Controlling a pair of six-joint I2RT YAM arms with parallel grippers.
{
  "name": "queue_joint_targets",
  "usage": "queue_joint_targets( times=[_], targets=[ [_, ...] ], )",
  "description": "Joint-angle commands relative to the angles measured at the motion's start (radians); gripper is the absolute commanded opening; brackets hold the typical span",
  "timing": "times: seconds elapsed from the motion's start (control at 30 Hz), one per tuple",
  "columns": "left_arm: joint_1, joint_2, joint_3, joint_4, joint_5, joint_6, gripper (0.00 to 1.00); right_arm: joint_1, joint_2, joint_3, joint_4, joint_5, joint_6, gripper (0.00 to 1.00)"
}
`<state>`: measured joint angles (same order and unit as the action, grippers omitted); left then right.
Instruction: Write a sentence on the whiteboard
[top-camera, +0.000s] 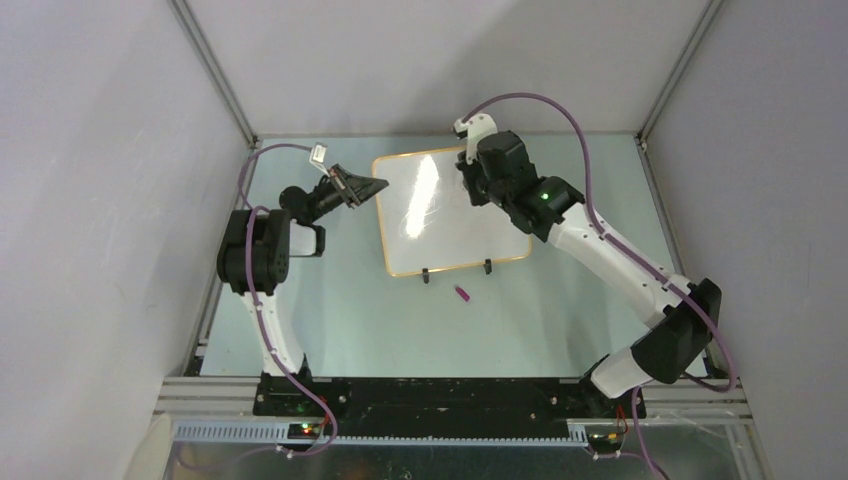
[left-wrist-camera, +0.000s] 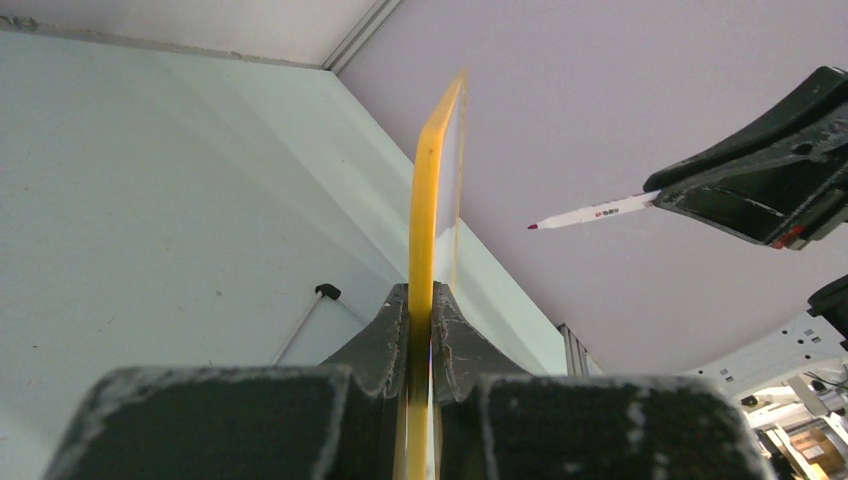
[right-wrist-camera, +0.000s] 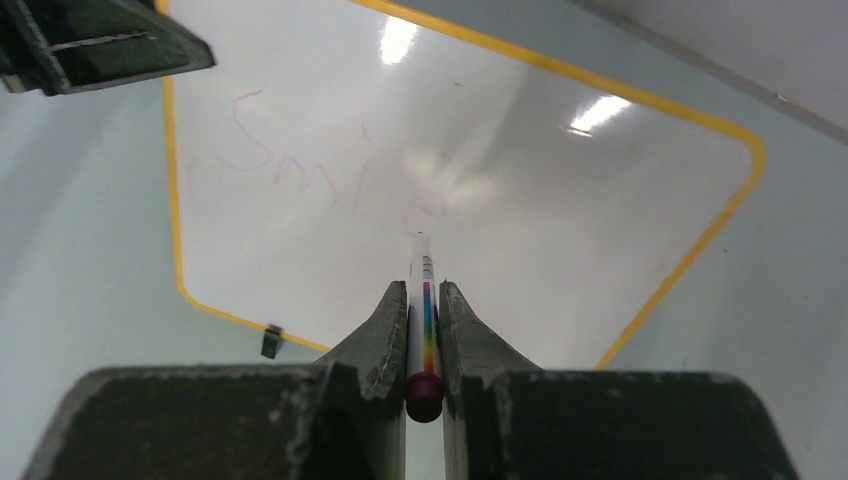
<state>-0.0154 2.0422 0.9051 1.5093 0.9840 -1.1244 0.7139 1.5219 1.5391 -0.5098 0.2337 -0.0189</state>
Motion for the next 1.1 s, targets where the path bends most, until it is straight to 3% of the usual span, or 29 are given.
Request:
queue_joint_targets(
  times=[0.0, 1.07],
  targets=[
    [-0.020, 0.015, 0.006, 0.020, 0.078, 0.055, 0.00, -0.042, -0.031, -0.042, 0.018, 0.006, 0.009, 0.00],
    [-0.018, 0.002, -0.016, 0.020, 0.068, 0.076, 0.00, -0.071, 0.105, -0.068, 0.082, 0.065, -0.007, 0.00]
  ],
)
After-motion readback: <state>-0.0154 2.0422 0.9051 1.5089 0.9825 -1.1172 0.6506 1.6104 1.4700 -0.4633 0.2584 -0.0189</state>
